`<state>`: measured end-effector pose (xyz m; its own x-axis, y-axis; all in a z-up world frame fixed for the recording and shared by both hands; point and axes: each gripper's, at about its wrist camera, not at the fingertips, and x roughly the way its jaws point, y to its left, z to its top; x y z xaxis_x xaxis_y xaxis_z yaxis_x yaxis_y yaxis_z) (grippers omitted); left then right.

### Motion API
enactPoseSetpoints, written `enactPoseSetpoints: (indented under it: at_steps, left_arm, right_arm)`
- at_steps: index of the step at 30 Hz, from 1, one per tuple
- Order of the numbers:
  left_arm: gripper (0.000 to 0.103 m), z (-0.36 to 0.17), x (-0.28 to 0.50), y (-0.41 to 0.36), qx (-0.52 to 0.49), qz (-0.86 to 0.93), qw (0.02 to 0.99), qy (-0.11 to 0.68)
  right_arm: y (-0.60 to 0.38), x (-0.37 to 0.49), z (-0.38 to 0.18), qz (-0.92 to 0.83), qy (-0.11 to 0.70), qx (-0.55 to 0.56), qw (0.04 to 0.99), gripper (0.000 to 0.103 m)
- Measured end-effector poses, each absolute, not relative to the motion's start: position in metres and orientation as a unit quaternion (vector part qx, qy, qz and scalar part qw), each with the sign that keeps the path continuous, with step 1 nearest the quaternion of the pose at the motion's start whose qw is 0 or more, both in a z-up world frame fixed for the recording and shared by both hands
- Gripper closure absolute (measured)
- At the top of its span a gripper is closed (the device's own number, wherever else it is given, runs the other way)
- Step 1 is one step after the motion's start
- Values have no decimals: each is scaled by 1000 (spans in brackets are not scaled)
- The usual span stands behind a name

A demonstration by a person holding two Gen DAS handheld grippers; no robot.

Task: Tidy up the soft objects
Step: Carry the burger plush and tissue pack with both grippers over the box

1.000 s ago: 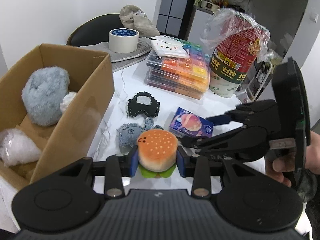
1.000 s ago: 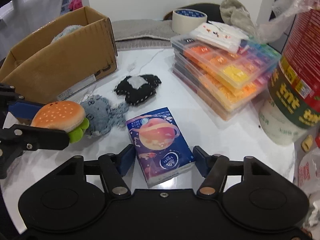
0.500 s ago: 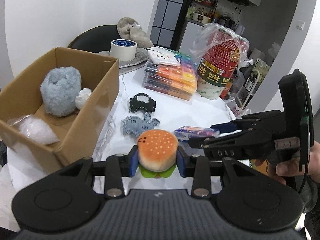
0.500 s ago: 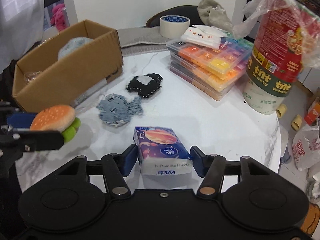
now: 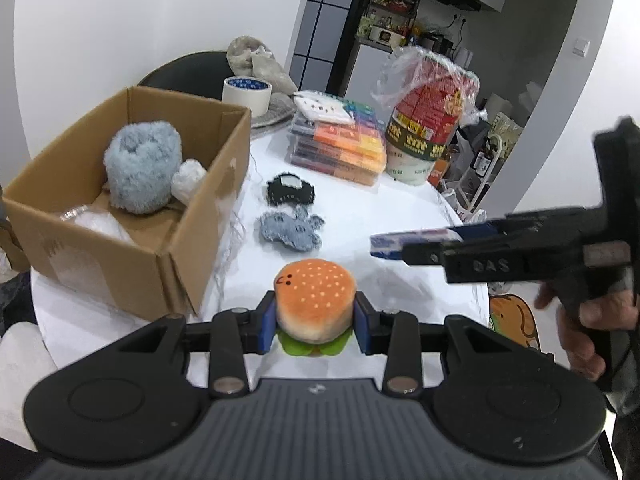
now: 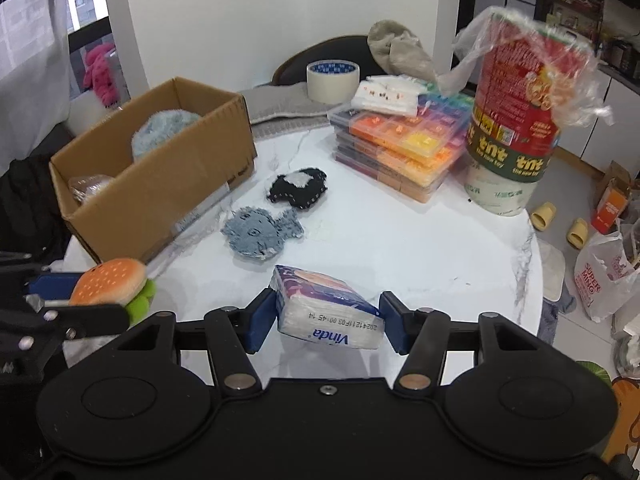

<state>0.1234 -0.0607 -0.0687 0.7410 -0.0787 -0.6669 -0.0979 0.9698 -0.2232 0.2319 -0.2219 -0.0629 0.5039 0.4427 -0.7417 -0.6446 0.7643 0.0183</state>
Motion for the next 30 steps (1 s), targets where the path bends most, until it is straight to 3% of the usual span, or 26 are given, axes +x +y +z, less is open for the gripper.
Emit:
enactPoseSetpoints:
  at_steps: [30]
  left_arm:
    - [65,4,132,54,-75,-5,932,355]
  right_arm:
    - [-120,219,5,370,338,-140,854,48]
